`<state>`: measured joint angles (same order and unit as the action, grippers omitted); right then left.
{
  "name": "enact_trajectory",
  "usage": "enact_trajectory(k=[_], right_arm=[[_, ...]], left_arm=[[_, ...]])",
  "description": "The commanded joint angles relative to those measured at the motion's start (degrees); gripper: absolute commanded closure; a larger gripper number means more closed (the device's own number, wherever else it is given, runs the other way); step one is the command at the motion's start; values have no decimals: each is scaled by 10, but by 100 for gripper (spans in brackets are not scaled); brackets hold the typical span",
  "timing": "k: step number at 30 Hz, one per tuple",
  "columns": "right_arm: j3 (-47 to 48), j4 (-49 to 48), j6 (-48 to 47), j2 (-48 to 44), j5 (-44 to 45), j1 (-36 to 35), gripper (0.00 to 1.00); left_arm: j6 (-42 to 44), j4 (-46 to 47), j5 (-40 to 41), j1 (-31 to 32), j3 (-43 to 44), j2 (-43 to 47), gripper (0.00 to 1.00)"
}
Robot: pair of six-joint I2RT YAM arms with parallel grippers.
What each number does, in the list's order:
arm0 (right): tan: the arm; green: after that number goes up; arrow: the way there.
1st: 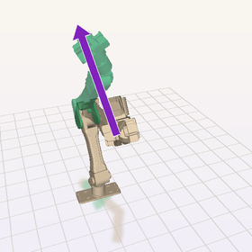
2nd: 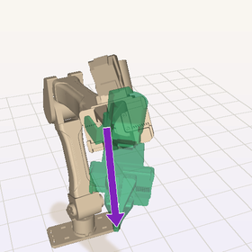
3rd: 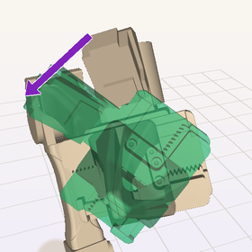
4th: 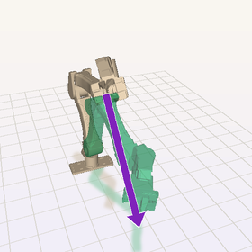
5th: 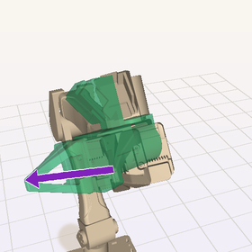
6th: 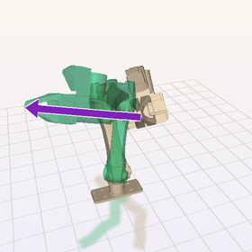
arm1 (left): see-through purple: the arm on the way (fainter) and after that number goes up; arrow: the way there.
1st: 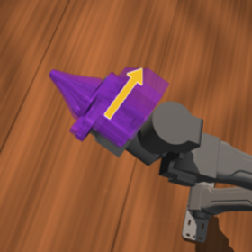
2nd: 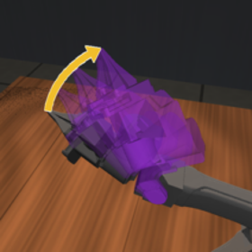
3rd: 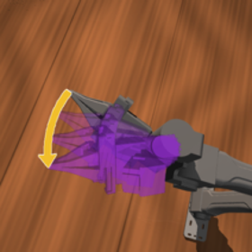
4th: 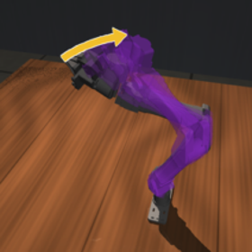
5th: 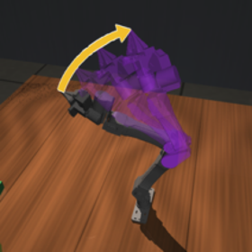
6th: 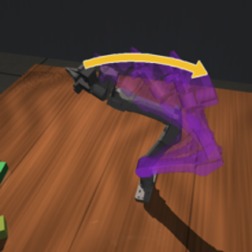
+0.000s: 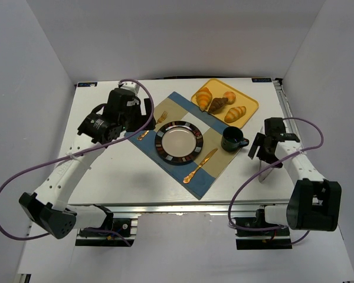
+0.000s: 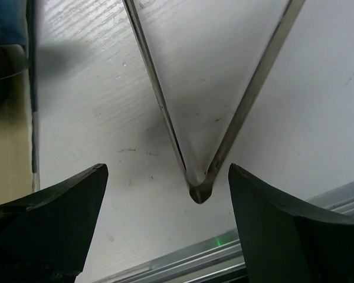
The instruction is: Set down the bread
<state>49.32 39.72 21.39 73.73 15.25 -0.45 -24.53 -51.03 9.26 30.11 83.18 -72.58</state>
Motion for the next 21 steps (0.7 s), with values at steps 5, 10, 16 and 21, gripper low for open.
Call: enact_trajectory(k=[5,10,16,21], right_arm=[[-40,-84,-35,28,-22,37,11],[-55,-97,-42,23,-22,70,11],[-52,-110,-59,38,-44,100,11],[-36,-129,-80,78,-57,109,11]], left_arm=[[15,4,17,0,25,-20,2],[7,10,17,-1,28,-37,2],[5,16,16,-4,27,-53,2],[14,6,18,-8,44,-71,2]])
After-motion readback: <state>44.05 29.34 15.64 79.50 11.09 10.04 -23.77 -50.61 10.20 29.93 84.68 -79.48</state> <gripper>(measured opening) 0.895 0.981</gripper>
